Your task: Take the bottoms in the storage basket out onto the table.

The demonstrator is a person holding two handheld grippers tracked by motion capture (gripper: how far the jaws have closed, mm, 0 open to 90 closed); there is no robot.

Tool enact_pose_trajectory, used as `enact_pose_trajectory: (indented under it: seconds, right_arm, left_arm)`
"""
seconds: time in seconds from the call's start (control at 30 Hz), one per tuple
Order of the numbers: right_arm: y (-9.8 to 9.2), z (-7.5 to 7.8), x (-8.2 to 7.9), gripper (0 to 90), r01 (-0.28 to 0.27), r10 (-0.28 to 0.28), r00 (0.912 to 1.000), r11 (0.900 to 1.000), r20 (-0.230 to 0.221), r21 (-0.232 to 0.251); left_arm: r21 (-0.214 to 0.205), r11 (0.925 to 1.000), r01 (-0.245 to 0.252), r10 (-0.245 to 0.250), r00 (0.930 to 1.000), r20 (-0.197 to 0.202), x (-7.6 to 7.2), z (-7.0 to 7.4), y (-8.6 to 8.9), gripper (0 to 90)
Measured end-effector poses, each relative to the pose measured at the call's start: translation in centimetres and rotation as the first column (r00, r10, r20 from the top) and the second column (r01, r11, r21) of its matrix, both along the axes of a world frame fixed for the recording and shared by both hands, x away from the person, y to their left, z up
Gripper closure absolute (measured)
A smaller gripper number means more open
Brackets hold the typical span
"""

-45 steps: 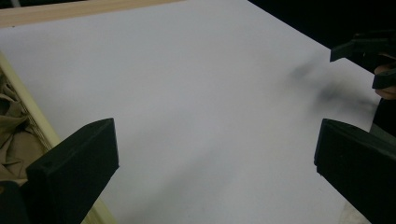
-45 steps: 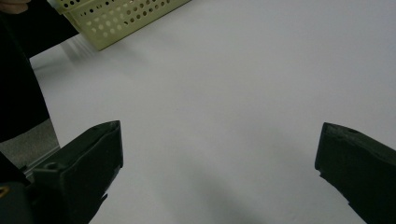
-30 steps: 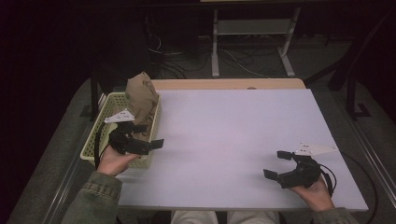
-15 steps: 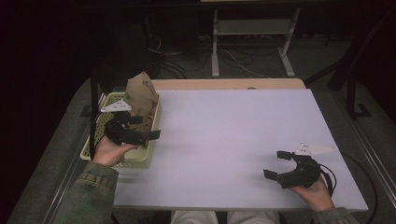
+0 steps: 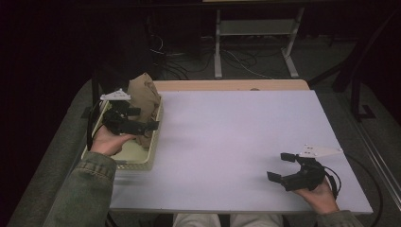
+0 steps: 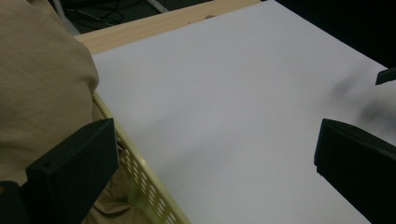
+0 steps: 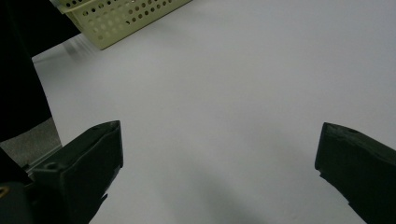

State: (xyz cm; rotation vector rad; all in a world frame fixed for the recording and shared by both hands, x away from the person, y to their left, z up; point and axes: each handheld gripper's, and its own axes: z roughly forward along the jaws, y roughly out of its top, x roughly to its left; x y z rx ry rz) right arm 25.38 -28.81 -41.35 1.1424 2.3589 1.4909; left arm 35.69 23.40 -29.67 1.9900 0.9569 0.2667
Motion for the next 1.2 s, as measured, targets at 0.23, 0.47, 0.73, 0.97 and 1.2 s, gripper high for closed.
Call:
enact_pose_trajectory:
  seconds: [0.23,0.47,0.73,0.97,1.2]
  right_arm:
    - [0.0,0.0,0.0,0.7,0.0,0.0,1.0,1.0,0.006,-0.001]
    - [-0.1,-0.1,0.0,0.7,0.002,-0.002,1.0,1.0,0.006,-0.001]
    - [-0.1,-0.1,0.0,0.7,0.001,-0.001,1.0,1.0,0.006,-0.001]
    - [-0.1,-0.1,0.0,0.7,-0.002,0.002,1.0,1.0,0.008,-0.002]
    - [0.0,-0.1,0.0,0.7,-0.002,0.002,1.0,1.0,0.007,-0.005]
  left_arm:
    - [0.012,0.9995,-0.029,0.029,0.9996,-0.005,1.2,0.2,0.5,0.0]
    - [0.012,0.998,-0.062,0.062,0.9979,-0.016,2.0,0.1,1.2,0.0]
    - [0.023,0.9946,-0.102,0.102,0.9946,-0.021,2.9,-0.3,1.9,0.0]
    - [0.041,0.9889,-0.143,0.144,0.9891,-0.029,3.7,-0.9,2.7,0.0]
    - [0.026,0.983,-0.182,0.183,0.9828,-0.029,4.3,-1.1,3.2,0.0]
